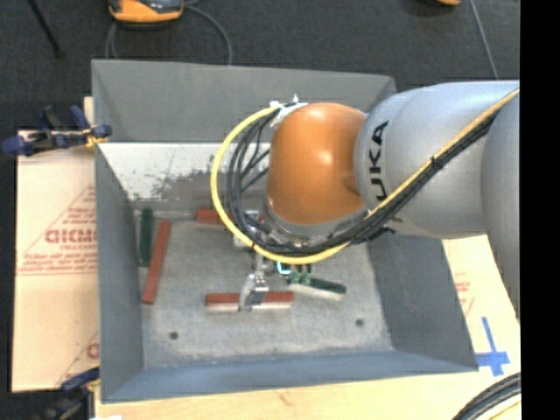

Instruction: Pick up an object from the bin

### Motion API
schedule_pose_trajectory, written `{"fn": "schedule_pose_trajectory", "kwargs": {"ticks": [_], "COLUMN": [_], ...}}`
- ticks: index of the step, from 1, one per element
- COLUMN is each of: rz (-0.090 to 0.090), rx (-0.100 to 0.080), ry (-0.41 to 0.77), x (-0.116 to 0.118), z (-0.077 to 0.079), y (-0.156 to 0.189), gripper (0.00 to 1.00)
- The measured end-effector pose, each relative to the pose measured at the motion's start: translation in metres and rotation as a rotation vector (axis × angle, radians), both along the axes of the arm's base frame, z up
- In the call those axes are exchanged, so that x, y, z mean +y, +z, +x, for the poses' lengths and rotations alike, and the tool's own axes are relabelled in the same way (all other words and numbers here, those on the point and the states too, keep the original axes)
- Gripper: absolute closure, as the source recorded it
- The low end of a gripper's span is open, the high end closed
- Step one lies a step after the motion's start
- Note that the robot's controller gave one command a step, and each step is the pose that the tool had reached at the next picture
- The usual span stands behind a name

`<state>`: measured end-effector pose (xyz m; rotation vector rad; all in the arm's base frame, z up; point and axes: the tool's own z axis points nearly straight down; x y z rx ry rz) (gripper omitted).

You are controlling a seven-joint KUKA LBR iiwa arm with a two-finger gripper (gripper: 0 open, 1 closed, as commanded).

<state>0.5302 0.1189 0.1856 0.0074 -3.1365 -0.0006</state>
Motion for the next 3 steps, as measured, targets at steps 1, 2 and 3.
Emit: {"fn": "schedule_pose_trajectory", "kwargs": {"ticks": [1,2,3], "rz": [0.001,0.003,0.003], "rx": [-0.007,-0.004,-0.004], "ry": [-0.002,-0.018,-0.018], "x": [0.0,-0.014,-0.014], "z": [0.002,0.009,0.009], "y": [0.004,-0.104,-0.104], "gripper": [0.0,1.0,1.0]}}
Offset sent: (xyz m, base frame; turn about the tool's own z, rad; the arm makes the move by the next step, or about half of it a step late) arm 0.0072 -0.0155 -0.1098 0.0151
